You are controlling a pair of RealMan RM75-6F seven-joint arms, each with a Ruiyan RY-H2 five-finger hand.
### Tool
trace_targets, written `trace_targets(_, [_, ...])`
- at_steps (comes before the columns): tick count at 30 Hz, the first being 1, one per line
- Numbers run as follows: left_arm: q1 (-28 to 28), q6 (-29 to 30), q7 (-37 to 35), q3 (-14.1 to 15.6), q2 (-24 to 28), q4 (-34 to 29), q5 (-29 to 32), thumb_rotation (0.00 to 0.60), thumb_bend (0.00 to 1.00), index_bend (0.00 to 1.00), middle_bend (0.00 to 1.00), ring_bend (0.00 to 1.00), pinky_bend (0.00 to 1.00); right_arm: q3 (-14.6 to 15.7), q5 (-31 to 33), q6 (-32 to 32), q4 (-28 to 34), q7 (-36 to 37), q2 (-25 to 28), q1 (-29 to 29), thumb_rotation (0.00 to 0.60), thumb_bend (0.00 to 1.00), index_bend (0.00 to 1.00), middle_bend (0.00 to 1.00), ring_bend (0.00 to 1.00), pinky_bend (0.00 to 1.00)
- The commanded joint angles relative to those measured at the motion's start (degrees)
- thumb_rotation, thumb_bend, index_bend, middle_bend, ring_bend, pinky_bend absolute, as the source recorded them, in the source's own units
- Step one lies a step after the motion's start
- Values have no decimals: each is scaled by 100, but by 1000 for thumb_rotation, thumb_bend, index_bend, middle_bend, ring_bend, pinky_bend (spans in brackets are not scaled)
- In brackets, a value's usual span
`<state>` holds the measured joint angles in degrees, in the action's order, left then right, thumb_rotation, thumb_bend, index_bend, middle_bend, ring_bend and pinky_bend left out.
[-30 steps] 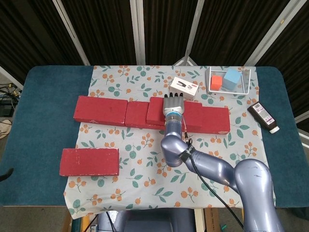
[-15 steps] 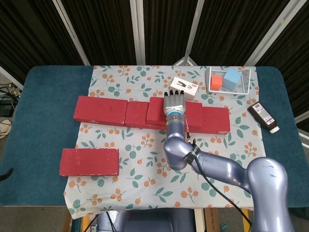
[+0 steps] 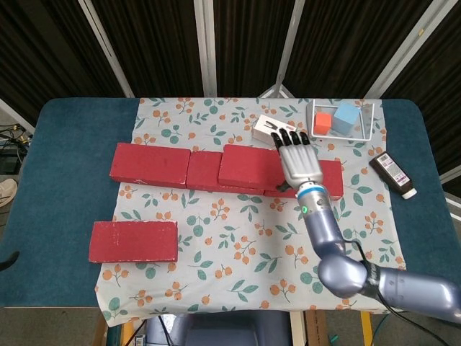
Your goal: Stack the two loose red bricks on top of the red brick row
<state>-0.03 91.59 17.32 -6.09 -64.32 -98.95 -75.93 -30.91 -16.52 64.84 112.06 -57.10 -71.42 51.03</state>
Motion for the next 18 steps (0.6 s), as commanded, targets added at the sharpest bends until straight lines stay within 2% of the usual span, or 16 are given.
trace_targets(1, [-6, -20, 14, 30, 6, -22, -44, 600, 0, 32, 3, 0, 137, 974, -2175, 268, 974, 1769, 937, -1695, 600, 80, 0, 0, 0, 0])
trace_targets(5, [-5, -15, -9, 61, 10, -39, -125, 600, 0, 31, 2, 0, 138, 1645, -3754, 431, 847, 2918, 1139, -2578, 600, 79, 0, 0, 0, 0])
trace_targets(9, [1, -7, -40, 61, 4, -52, -136, 600, 0, 28, 0, 0, 138, 2178, -4923, 658, 605, 3747, 1222, -3140, 600, 80, 0, 0, 0, 0])
trace_targets(13, [12, -1, -122, 85, 22, -119, -200, 600, 0, 25, 0, 0, 139, 2543, -5774, 1132, 314, 4361, 1162, -3609, 600, 80, 0, 0, 0, 0])
trace_targets(18, [71, 70, -226, 68, 0, -347, -154, 600, 0, 21, 0, 0, 159, 2896, -6294, 1648, 69, 4541, 1002, -4061, 600, 80, 0, 0, 0, 0])
